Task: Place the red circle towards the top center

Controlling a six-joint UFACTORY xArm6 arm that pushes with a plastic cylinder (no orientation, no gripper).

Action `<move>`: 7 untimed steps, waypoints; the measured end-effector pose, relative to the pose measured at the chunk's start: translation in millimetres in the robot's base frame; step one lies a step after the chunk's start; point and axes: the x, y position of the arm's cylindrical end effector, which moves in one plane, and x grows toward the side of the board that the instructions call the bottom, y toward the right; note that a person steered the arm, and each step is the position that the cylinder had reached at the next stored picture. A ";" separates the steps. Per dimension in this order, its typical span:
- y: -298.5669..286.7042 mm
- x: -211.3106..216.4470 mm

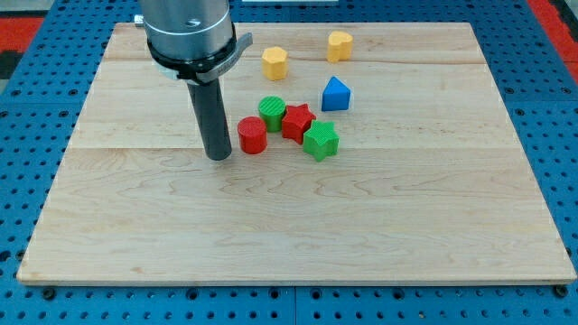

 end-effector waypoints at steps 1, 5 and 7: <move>44.0 17.4; -27.9 -53.9; 5.2 -114.5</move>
